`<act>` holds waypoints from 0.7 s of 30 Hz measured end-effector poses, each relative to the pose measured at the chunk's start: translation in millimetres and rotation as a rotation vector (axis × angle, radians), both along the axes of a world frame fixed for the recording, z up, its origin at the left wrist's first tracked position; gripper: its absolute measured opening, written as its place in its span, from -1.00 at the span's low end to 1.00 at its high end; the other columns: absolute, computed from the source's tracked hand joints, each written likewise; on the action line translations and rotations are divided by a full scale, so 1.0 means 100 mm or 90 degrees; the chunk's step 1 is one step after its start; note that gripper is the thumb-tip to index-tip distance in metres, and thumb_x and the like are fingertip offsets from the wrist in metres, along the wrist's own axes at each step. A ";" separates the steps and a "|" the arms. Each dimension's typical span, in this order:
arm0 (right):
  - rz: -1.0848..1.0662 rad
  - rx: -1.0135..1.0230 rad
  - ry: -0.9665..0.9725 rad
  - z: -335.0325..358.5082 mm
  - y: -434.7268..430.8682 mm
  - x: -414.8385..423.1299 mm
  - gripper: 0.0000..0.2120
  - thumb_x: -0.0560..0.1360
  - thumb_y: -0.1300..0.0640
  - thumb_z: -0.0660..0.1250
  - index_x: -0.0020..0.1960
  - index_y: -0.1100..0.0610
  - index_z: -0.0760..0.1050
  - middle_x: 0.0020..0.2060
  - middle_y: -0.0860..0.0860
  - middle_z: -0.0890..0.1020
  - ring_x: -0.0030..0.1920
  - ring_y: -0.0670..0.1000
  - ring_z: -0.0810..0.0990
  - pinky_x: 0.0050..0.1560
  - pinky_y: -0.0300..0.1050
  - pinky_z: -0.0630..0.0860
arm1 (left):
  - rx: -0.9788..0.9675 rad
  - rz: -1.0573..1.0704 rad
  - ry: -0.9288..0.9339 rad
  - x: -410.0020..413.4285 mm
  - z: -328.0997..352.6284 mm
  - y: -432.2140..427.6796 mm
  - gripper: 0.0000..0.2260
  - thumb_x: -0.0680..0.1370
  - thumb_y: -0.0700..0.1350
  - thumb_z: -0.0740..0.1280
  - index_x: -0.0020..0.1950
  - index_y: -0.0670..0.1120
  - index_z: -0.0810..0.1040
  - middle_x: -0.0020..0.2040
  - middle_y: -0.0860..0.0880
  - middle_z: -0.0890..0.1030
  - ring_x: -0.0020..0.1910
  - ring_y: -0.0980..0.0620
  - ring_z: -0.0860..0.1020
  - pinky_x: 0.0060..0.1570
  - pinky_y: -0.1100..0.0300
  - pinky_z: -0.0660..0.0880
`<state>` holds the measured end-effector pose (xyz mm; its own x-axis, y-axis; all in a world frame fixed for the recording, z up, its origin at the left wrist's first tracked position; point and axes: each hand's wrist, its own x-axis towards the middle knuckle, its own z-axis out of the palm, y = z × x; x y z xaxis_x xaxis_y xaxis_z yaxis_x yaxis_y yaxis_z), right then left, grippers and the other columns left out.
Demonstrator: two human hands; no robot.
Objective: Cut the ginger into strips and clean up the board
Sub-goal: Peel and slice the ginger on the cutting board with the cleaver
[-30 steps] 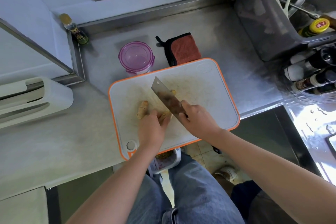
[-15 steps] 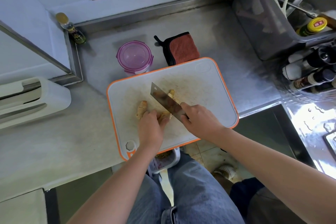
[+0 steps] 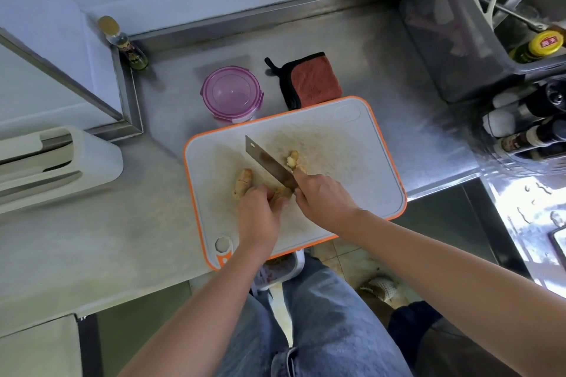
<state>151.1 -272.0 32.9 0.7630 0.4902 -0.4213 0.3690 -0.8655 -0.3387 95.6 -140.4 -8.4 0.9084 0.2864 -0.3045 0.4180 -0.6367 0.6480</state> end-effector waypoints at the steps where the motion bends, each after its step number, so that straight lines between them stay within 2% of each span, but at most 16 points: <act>1: -0.002 0.001 -0.005 -0.01 0.00 -0.01 -0.79 0.61 0.14 0.08 0.22 0.17 0.30 -0.30 0.05 0.40 -0.27 0.13 0.42 -0.28 -0.07 0.32 | -0.003 0.001 0.001 0.00 0.00 0.00 -0.82 0.53 -0.05 0.41 -0.22 -0.08 0.54 -0.33 0.05 0.52 -0.37 0.12 0.41 -0.40 0.34 0.18; 4: -0.007 0.002 -0.013 -0.04 -0.01 -0.02 -0.81 0.62 0.13 0.08 0.19 0.18 0.31 -0.31 0.05 0.41 -0.25 0.17 0.49 -0.30 -0.07 0.32 | -0.002 -0.001 0.000 0.00 0.01 0.00 -0.81 0.53 -0.03 0.41 -0.23 -0.08 0.54 -0.35 0.06 0.51 -0.40 0.15 0.39 -0.43 0.39 0.19; 9: -0.004 -0.004 0.000 0.00 -0.04 -0.04 -0.81 0.62 0.13 0.08 0.21 0.16 0.30 -0.28 0.04 0.43 -0.27 0.11 0.45 -0.29 -0.07 0.35 | 0.017 -0.017 -0.007 0.00 0.03 0.02 -0.83 0.52 -0.03 0.42 -0.20 -0.10 0.60 -0.31 0.08 0.53 -0.38 0.17 0.39 -0.40 0.43 0.29; 13: 0.017 -0.036 0.020 0.02 -0.16 -0.11 -0.81 0.62 0.16 0.07 0.20 0.17 0.29 -0.29 0.04 0.43 -0.28 0.10 0.47 -0.29 -0.04 0.44 | 0.019 -0.020 -0.011 0.00 0.02 0.01 -0.84 0.52 -0.04 0.42 -0.16 -0.11 0.61 -0.29 0.08 0.54 -0.37 0.18 0.41 -0.45 0.41 0.24; 16: 0.018 -0.032 0.021 -0.03 -0.12 -0.07 -0.84 0.62 0.16 0.08 0.17 0.18 0.30 -0.31 0.03 0.41 -0.30 0.09 0.44 -0.31 -0.07 0.37 | 0.014 -0.017 -0.002 0.01 0.01 0.00 -0.82 0.53 -0.05 0.41 -0.19 -0.12 0.58 -0.32 0.06 0.52 -0.42 0.19 0.38 -0.41 0.39 0.29; 21: 0.015 -0.014 0.005 -0.11 0.06 0.01 -0.81 0.61 0.19 0.08 0.21 0.18 0.29 -0.29 0.06 0.44 -0.28 0.12 0.47 -0.31 -0.06 0.37 | 0.032 -0.023 -0.008 0.01 -0.01 0.00 -0.81 0.52 -0.06 0.42 -0.21 -0.14 0.55 -0.33 0.05 0.51 -0.41 0.14 0.37 -0.37 0.31 0.20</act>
<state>152.1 -265.5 22.0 0.7480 0.4982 -0.4385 0.3860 -0.8640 -0.3232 96.5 -140.6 -9.3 0.9222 0.2680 -0.2788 0.3859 -0.6831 0.6200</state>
